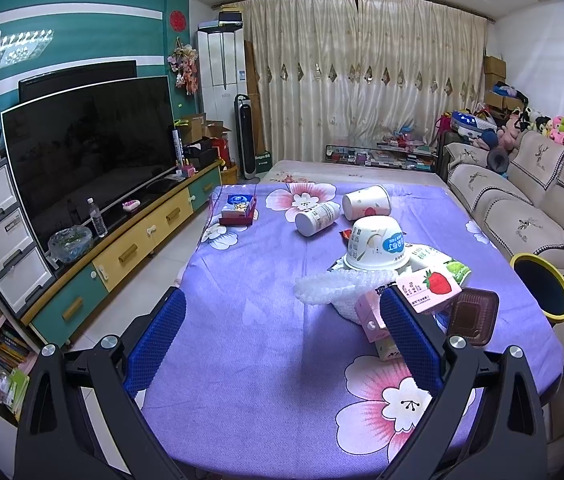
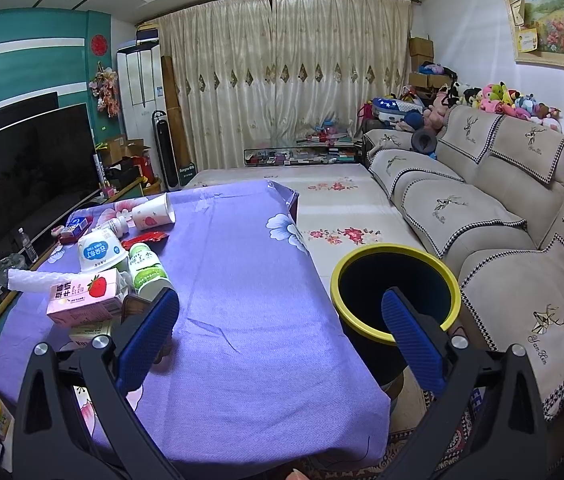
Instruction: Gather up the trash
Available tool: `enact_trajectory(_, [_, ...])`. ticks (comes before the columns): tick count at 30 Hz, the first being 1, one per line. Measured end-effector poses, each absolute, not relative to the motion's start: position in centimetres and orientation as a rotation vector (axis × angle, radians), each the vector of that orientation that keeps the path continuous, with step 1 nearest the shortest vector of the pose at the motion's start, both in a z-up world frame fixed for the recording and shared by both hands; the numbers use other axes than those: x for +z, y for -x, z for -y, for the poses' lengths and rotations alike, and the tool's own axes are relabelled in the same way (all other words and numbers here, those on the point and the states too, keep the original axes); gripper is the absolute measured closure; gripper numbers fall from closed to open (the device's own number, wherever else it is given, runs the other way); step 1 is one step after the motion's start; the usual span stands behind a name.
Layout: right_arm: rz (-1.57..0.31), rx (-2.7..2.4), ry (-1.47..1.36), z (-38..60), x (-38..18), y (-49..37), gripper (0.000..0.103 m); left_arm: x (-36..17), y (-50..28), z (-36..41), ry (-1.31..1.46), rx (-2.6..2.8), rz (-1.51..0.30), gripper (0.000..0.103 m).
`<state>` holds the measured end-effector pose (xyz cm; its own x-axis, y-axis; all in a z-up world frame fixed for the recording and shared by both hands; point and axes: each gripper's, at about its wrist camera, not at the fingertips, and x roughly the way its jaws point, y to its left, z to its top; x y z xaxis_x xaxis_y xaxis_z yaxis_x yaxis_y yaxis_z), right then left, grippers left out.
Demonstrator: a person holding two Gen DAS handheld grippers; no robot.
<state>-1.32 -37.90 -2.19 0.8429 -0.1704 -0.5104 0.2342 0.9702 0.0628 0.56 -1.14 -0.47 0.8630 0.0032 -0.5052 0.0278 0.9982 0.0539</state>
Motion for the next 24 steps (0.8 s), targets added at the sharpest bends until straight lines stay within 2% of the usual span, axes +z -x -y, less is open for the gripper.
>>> enact_trajectory(24, [-0.539, -0.217, -0.130, 38.00, -2.71, 1.04, 0.006, -0.74, -0.62, 1.20, -0.060, -0.014, -0.533, 0.007])
